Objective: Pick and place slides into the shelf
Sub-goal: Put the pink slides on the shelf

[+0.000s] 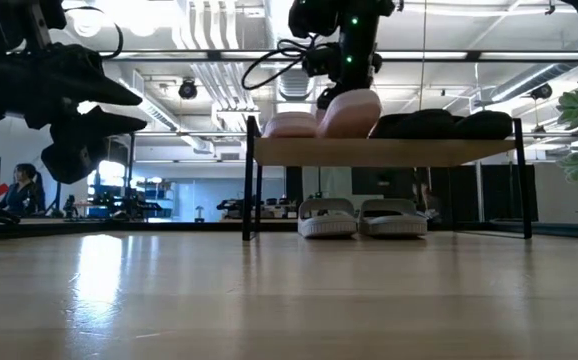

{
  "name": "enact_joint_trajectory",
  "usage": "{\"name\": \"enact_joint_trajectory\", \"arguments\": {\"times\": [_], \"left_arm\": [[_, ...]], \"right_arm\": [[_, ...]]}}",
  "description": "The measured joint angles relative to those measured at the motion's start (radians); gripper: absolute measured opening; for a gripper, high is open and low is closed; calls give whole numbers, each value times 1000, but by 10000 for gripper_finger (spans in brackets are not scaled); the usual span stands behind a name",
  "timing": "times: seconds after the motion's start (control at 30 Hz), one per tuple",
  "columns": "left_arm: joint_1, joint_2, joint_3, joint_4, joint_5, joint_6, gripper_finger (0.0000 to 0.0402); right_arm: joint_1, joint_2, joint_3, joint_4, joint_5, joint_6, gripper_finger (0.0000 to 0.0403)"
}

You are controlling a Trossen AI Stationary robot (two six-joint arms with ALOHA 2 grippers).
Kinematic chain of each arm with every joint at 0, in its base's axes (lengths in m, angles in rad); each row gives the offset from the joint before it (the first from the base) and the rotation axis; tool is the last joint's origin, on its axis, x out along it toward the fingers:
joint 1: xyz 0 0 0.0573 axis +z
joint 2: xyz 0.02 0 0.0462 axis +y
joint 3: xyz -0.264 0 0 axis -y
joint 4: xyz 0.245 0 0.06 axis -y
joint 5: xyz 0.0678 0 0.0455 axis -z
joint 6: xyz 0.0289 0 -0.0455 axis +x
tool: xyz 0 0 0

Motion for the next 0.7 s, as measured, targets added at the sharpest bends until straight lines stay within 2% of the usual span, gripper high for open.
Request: {"name": "enact_joint_trajectory", "arguments": {"times": [0.17, 0.37, 0.7], "left_arm": [[0, 0, 0, 0, 0, 0, 109], [0, 0, -3, -1, 0, -2, 109], [0, 0, -3, 0, 0, -2, 109]], "right_arm": [[-3, 1, -5, 32, -38, -34, 9], [1, 1, -50, 43, -65, 37, 9], [10, 1, -76, 42, -42, 8, 20]]}}
